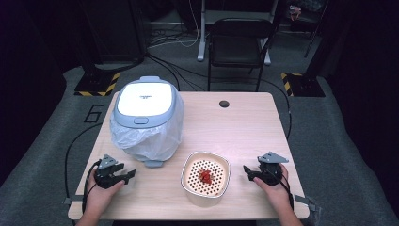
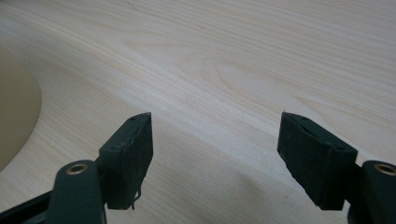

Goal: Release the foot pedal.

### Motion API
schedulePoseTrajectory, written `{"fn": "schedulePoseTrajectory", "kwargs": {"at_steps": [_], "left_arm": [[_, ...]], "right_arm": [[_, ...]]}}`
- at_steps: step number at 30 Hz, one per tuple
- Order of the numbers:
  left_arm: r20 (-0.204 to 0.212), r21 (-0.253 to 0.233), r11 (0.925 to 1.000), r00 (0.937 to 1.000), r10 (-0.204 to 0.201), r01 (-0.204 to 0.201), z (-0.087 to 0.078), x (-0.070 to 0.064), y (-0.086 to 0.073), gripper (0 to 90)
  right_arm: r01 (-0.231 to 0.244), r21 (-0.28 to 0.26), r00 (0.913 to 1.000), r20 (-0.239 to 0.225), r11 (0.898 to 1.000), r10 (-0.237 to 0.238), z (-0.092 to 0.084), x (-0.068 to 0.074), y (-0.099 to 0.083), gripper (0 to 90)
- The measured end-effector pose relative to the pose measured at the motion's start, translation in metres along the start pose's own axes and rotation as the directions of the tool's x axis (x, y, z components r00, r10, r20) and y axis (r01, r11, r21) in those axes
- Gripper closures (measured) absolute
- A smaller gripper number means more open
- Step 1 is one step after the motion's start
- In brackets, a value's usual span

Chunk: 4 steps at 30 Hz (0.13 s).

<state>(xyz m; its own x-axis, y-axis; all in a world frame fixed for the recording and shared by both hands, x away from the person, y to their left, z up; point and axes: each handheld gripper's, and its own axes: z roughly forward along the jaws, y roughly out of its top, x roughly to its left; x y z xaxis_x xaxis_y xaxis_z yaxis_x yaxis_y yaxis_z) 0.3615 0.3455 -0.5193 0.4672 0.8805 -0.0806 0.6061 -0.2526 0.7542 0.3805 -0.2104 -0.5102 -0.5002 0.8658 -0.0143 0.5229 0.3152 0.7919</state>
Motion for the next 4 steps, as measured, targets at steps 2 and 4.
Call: {"fn": "schedulePoseTrajectory", "kwargs": {"at_steps": [2,4], "left_arm": [[-0.005,0.0,1.0,1.0,0.006,-0.006,0.0015,-0.001,-0.0006,37.1],[-0.004,0.008,0.9999,0.9999,0.01,-0.01,0.0025,-0.0018,-0.0007,36.6]], "right_arm": [[-0.003,0.004,1.0,0.006,1.0,0.003,0.0002,-0.0008,-0.0006,26.4],[-0.005,0.002,1.0,0.008,1.0,0.005,0.0009,-0.0022,-0.0012,25.7]]}}
